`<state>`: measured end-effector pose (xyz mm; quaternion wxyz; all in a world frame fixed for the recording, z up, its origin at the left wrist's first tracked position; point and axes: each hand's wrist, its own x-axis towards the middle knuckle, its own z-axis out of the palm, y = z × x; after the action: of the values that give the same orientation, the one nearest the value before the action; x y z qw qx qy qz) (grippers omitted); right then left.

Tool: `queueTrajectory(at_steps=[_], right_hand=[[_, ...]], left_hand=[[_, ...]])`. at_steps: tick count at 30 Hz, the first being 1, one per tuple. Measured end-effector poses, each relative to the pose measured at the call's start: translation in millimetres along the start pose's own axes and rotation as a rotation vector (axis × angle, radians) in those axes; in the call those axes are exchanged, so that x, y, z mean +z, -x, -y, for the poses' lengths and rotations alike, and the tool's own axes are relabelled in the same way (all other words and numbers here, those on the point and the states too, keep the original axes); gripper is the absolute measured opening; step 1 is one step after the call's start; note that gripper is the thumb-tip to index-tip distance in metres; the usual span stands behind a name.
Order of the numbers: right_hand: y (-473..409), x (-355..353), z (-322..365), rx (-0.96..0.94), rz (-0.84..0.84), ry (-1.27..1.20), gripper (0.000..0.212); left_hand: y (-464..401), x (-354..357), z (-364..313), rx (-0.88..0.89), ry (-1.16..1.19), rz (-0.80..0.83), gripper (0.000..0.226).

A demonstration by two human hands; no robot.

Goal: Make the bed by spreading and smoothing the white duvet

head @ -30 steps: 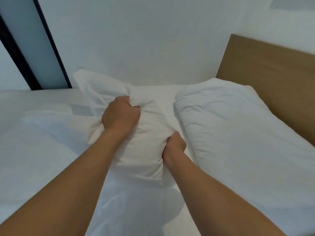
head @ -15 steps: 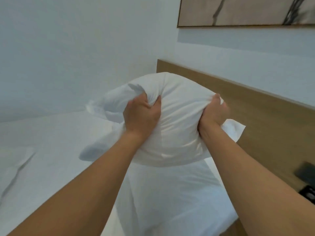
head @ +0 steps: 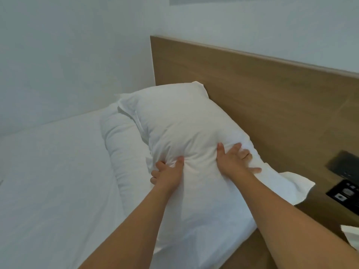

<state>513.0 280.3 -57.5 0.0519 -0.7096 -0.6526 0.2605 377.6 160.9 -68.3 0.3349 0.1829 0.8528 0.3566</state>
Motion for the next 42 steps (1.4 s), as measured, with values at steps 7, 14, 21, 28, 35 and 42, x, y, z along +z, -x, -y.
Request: queueTrajectory(at_steps=[7, 14, 21, 28, 35, 42], right_hand=[[20.1, 9.4, 0.0, -0.185, -0.185, 0.134, 0.074], [129.9, 25.9, 40.7, -0.728, -0.264, 0.114, 0.061], [266.3, 122.2, 94.4, -0.88, -0.066, -0.059, 0.056], [375.9, 245.2, 151.3, -0.821, 0.271, -0.066, 0.056], [437.7, 368.8, 183.2, -0.605, 0.667, -0.137, 0.057], [423.7, 396.7, 198.9, -0.593, 0.782, -0.026, 0.055]], left_hand=[[-3.0, -18.5, 9.1, -0.011, -0.113, -0.026, 0.086], [44.8, -101.1, 40.8, 0.309, -0.382, -0.359, 0.056], [64.1, -260.3, 171.3, 0.266, -0.612, -0.483, 0.058], [54.8, -406.3, 370.3, -0.303, -0.697, -0.411, 0.09], [36.7, -435.9, 488.7, -0.441, -0.917, -0.505, 0.111], [10.5, -459.9, 510.5, -0.184, -0.712, -0.585, 0.019]])
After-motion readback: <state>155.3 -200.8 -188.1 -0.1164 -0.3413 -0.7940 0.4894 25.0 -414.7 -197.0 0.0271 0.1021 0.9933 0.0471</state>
